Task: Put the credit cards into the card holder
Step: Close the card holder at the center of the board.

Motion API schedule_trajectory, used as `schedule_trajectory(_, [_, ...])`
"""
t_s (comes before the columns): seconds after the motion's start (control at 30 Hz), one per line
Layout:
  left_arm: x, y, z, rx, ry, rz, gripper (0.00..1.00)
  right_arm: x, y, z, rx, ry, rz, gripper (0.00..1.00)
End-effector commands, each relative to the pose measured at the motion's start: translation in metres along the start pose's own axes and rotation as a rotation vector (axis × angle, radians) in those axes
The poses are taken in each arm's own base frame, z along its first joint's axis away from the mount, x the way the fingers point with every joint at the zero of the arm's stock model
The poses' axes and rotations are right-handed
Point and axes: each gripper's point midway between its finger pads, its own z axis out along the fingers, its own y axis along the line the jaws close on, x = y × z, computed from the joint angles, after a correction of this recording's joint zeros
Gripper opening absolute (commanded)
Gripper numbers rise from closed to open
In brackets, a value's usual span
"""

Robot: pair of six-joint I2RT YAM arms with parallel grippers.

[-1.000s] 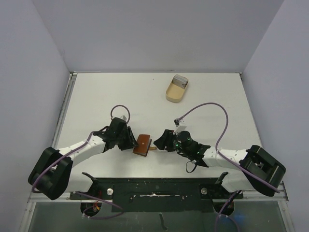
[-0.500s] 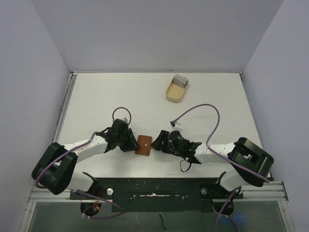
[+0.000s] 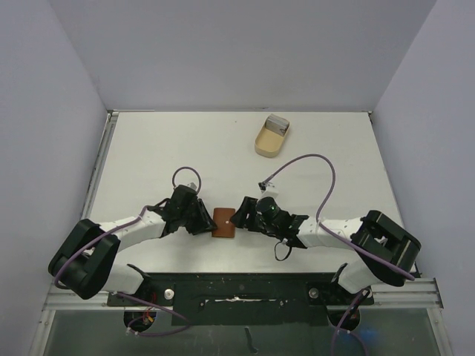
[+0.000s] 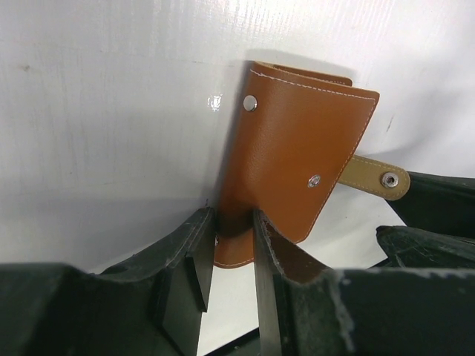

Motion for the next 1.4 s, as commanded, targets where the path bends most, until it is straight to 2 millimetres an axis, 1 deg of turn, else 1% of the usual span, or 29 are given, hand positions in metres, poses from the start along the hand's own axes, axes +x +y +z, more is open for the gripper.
schedule_trajectory(0.0, [0.007, 0.006, 0.002, -0.01, 0.009, -0.006, 0.25, -0.01, 0.013, 0.004, -0.034, -0.015, -0.066, 0.56])
schedule_trajectory(0.17, [0.008, 0.003, 0.004, 0.004, 0.019, -0.017, 0.25, -0.004, 0.032, 0.012, -0.109, 0.01, -0.083, 0.54])
schedule_trajectory(0.27, [0.009, 0.003, 0.005, 0.006, 0.021, -0.016, 0.24, -0.006, 0.033, 0.015, -0.106, 0.006, -0.11, 0.54])
schedule_trajectory(0.33, [0.011, 0.004, 0.006, 0.008, 0.024, -0.016, 0.24, -0.008, 0.029, 0.017, -0.085, -0.001, -0.135, 0.55])
schedule_trajectory(0.47, [0.012, 0.003, 0.006, 0.015, 0.029, -0.017, 0.24, -0.011, 0.029, 0.016, -0.08, -0.009, -0.176, 0.56])
schedule_trajectory(0.63, [0.012, 0.003, 0.006, 0.016, 0.027, -0.017, 0.24, -0.012, 0.04, 0.014, -0.134, -0.003, -0.22, 0.56])
schedule_trajectory(0.87, [0.013, 0.003, 0.007, 0.018, 0.03, -0.021, 0.24, -0.01, 0.045, 0.015, -0.159, 0.002, -0.222, 0.56])
schedule_trajectory(0.97, [0.014, 0.003, 0.007, 0.021, 0.029, -0.023, 0.24, -0.012, 0.044, 0.014, -0.164, -0.001, -0.193, 0.54])
schedule_trajectory(1.13, [0.014, 0.003, 0.007, 0.02, 0.028, -0.023, 0.24, -0.013, 0.05, 0.013, -0.189, -0.001, -0.17, 0.48])
schedule_trajectory(1.23, [0.015, 0.004, 0.008, 0.018, 0.033, -0.023, 0.24, -0.015, 0.044, 0.014, -0.171, 0.004, -0.13, 0.39])
schedule_trajectory(1.37, [0.015, 0.004, 0.007, 0.016, 0.029, -0.023, 0.24, -0.022, 0.037, 0.011, -0.16, -0.005, -0.057, 0.36])
